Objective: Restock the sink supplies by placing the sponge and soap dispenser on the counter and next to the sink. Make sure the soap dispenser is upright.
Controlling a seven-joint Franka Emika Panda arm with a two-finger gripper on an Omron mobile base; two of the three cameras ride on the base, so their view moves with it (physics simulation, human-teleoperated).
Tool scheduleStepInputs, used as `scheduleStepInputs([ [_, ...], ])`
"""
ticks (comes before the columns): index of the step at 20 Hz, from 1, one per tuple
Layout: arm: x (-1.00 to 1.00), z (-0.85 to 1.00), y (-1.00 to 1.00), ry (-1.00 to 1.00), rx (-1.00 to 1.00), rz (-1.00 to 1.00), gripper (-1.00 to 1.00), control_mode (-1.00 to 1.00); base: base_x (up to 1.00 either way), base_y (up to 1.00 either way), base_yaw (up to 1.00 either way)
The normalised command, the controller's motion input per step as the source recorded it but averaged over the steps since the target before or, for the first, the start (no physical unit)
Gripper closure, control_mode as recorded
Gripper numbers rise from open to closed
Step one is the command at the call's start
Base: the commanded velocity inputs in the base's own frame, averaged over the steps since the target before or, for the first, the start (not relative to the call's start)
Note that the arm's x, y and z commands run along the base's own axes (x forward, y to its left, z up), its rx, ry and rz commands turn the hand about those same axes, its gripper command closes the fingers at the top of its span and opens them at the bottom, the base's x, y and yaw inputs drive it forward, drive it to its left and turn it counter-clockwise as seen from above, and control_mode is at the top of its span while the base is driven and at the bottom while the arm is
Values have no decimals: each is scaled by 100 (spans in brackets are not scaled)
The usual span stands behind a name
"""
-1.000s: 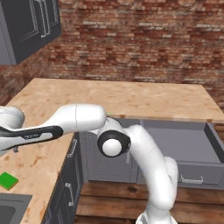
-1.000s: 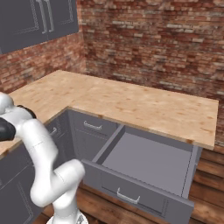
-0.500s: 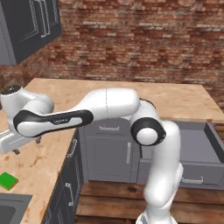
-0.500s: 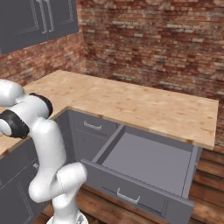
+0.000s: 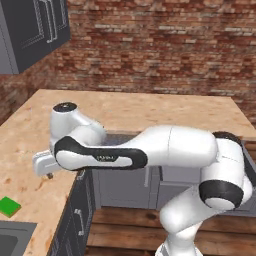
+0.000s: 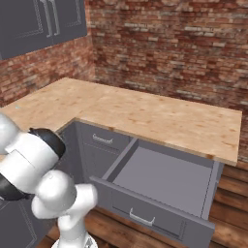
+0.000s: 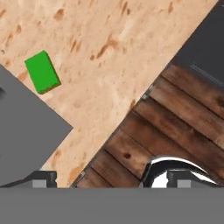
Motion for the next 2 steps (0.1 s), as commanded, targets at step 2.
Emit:
scheduleStepInputs([
  [2, -32, 20, -88, 0, 13, -14, -100, -100, 0, 0, 0],
])
